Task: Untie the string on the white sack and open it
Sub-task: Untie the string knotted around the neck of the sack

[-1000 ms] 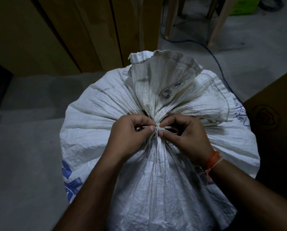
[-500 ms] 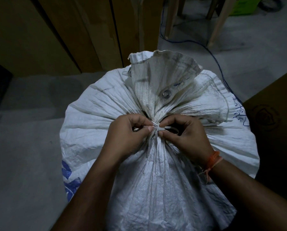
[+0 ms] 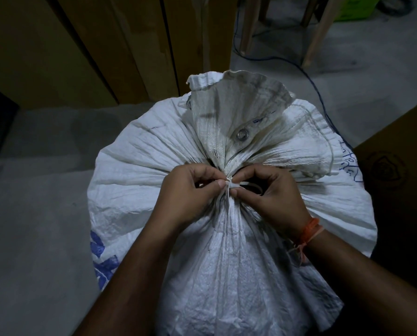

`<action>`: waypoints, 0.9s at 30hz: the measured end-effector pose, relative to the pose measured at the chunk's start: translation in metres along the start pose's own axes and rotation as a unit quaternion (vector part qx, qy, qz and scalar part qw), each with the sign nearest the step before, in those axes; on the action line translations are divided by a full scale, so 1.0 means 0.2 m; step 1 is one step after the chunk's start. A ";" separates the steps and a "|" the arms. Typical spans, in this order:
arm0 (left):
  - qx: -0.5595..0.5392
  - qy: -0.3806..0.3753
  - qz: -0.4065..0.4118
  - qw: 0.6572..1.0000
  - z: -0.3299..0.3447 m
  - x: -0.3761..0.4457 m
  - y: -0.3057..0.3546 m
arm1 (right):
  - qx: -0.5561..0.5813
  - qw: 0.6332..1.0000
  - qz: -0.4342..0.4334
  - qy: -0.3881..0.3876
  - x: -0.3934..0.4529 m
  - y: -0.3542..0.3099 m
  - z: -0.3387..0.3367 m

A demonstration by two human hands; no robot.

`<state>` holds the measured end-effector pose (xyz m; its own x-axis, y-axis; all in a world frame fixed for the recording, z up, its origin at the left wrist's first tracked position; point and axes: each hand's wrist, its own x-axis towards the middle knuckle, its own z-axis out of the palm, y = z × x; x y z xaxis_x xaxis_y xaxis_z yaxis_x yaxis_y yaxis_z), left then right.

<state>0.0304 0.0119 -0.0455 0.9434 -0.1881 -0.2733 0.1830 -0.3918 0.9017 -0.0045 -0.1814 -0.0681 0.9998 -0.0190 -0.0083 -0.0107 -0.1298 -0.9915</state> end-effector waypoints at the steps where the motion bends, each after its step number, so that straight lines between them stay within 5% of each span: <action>1: -0.008 -0.003 -0.003 1.000 -0.01 0.00 0.00 | 0.001 1.000 0.002 0.000 0.00 0.00 0.00; 27: -0.025 -0.021 -0.014 0.999 -0.01 0.00 0.00 | -0.022 1.000 -0.008 0.002 0.00 0.00 0.00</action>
<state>0.0312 0.0138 -0.0450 0.9258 -0.2153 -0.3108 0.2235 -0.3515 0.9091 -0.0045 -0.1824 -0.0689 0.9997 -0.0208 0.0083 0.0046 -0.1731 -0.9849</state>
